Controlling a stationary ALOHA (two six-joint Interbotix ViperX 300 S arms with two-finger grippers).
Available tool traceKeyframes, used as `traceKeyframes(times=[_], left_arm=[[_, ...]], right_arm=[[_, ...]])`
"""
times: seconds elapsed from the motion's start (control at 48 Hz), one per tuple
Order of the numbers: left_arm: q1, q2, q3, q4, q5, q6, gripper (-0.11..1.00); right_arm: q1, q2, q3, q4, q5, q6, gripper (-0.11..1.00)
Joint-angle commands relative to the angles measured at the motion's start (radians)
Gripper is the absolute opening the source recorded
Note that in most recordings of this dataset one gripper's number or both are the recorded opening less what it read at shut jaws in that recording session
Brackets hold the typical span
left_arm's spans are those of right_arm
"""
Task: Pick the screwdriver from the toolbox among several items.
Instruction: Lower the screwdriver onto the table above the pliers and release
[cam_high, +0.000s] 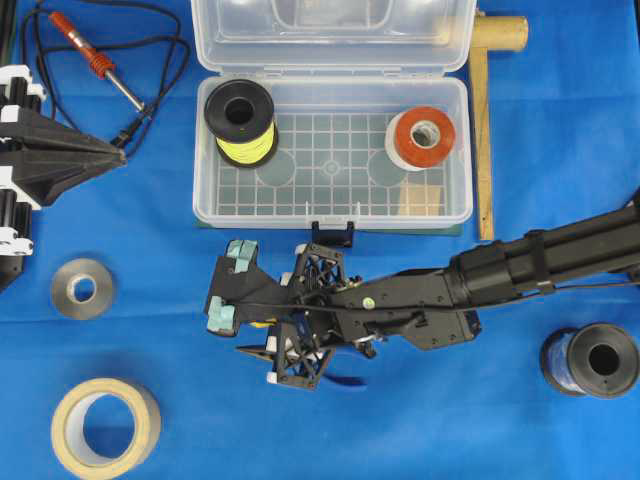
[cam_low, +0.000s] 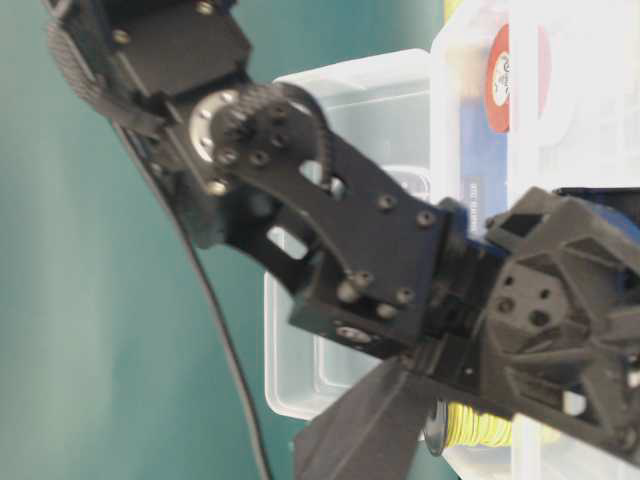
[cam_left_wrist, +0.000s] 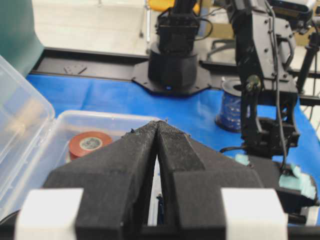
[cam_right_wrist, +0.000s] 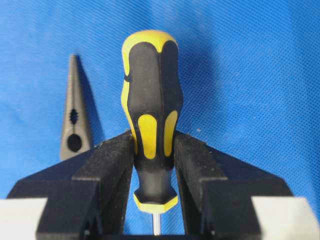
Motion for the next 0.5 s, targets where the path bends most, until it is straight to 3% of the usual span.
traceKeyframes(times=[0.0, 0.042, 0.167, 0.208, 0.479], left_arm=[[0.002, 0.003, -0.009, -0.002, -0.003, 0.000, 0.00], [0.002, 0.003, -0.009, -0.002, -0.003, 0.000, 0.00], [0.002, 0.003, -0.008, -0.002, -0.003, 0.000, 0.00], [0.002, 0.003, -0.009, -0.002, -0.003, 0.000, 0.00], [0.002, -0.008, -0.008, -0.002, -0.003, 0.000, 0.00]], right_arm=[[-0.005, -0.023, -0.011, 0.000, -0.002, 0.000, 0.27], [-0.006, -0.025, -0.011, 0.000, 0.008, 0.000, 0.33], [-0.012, -0.066, -0.009, -0.009, 0.074, -0.014, 0.71], [-0.015, -0.089, -0.011, -0.015, 0.100, -0.015, 0.77], [-0.011, -0.339, 0.035, -0.129, 0.186, -0.018, 0.71]])
